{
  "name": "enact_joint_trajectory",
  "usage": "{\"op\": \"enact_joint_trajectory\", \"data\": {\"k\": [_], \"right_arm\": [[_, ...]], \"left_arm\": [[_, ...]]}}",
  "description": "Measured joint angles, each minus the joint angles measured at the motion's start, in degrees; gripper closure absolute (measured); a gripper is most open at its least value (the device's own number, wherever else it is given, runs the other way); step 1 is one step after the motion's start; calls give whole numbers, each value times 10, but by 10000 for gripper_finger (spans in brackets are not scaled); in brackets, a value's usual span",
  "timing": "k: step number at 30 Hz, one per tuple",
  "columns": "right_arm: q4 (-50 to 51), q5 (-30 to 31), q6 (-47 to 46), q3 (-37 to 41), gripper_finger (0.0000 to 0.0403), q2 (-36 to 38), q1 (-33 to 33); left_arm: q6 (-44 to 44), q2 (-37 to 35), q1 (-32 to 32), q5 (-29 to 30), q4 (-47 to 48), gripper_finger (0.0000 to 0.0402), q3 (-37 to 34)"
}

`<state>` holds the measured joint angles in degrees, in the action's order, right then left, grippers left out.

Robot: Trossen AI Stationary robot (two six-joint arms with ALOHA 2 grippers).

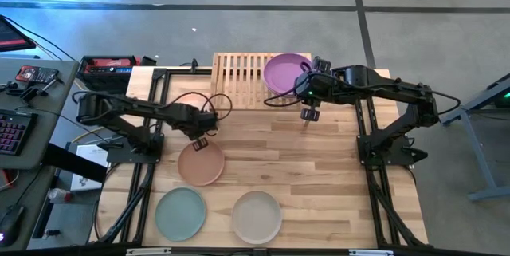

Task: Place and stack plates onto a shelf
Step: Put the white plate on the shelf

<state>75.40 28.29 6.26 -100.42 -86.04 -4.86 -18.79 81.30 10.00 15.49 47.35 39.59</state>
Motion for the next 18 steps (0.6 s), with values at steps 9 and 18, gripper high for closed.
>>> {"op": "enact_joint_trajectory", "data": {"k": [9, 18], "right_arm": [[-1, 1, -1, 0, 288, 0, 0], [-2, 2, -3, 0, 288, 0, 0]], "left_arm": [[6, 56, 2, 5, -13, 321, 0], [36, 58, 2, 5, -14, 321, 6]]}}
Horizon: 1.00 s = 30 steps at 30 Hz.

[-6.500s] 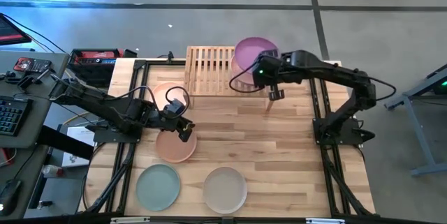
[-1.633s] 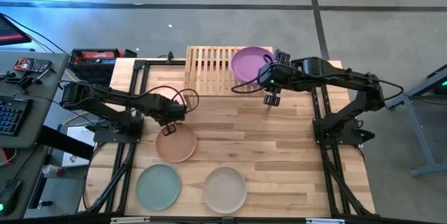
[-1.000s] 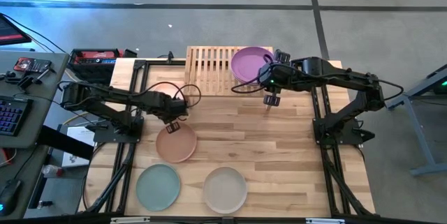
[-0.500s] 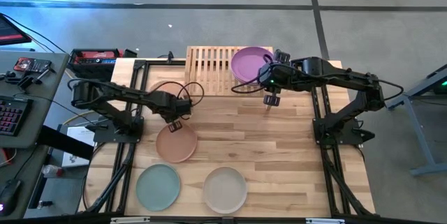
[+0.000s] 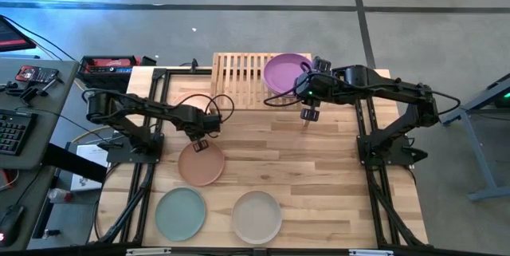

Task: Place and stack plates onto a shelf
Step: Put the white plate on the shelf

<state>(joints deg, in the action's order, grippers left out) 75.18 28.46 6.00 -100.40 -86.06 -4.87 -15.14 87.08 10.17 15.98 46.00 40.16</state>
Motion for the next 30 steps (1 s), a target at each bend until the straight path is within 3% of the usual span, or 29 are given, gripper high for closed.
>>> {"op": "enact_joint_trajectory", "data": {"k": [9, 17, 30], "right_arm": [[-9, 0, 0, 0, 288, 0, 0], [-13, 0, 0, 0, 288, 0, 0], [-13, -1, -1, 0, 288, 0, 0]], "left_arm": [[23, 7, 10, 6, -8, 325, 2], [25, 7, 10, 8, -10, 395, 1], [4, -5, 2, 8, 5, 399, 8]]}}
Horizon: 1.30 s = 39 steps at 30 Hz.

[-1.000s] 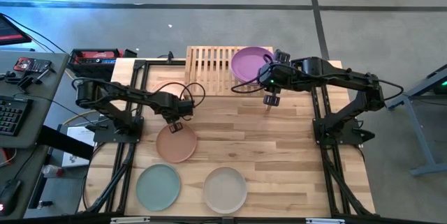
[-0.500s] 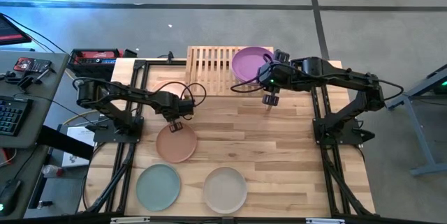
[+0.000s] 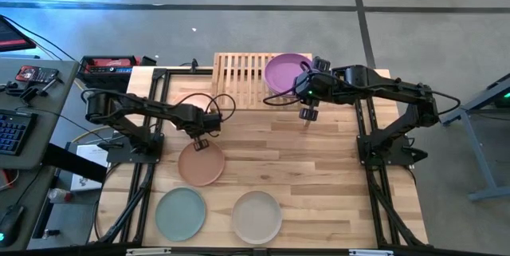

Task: Place and stack plates onto a shelf
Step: Put the white plate on the shelf

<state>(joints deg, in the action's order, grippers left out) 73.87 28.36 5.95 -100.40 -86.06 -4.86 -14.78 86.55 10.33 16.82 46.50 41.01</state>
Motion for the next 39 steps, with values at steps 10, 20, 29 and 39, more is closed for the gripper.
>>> {"op": "enact_joint_trajectory", "data": {"k": [10, 20, 29, 39], "right_arm": [[0, -1, -25, 0, 288, 0, 0], [-6, 0, -25, 0, 288, 0, 0], [-17, 0, -25, 0, 288, 0, 0], [-18, 0, -25, 0, 288, 0, 0]], "left_arm": [[-51, -49, 1, 10, 63, 400, 29], [-117, -126, 1, 21, 142, 401, 64], [-151, -179, 2, 52, 185, 401, 128], [-61, -191, 23, 117, 198, 401, 269]]}}
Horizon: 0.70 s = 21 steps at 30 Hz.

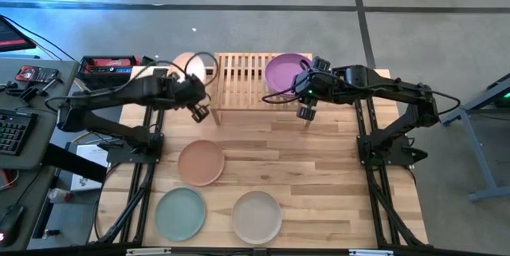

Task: Place and stack plates onto a shelf
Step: Put the white plate on the shelf

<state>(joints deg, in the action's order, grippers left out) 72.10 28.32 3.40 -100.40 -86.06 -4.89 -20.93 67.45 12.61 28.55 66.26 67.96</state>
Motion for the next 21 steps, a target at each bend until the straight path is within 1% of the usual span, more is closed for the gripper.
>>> {"op": "enact_joint_trajectory", "data": {"k": [8, 12, 18, 21], "right_arm": [[-21, 15, -43, 0, 288, 0, 0], [-24, 15, -92, 0, 288, 0, 0], [-21, 14, -194, 0, 288, 0, 1], [-12, 0, -254, 0, 288, 0, 1]], "left_arm": [[158, 51, 38, 11, -1, 401, 135], [245, 92, 50, 9, -1, 401, 189], [358, 157, 61, 0, -1, 401, 242], [397, 186, 63, -26, -2, 401, 254]]}}
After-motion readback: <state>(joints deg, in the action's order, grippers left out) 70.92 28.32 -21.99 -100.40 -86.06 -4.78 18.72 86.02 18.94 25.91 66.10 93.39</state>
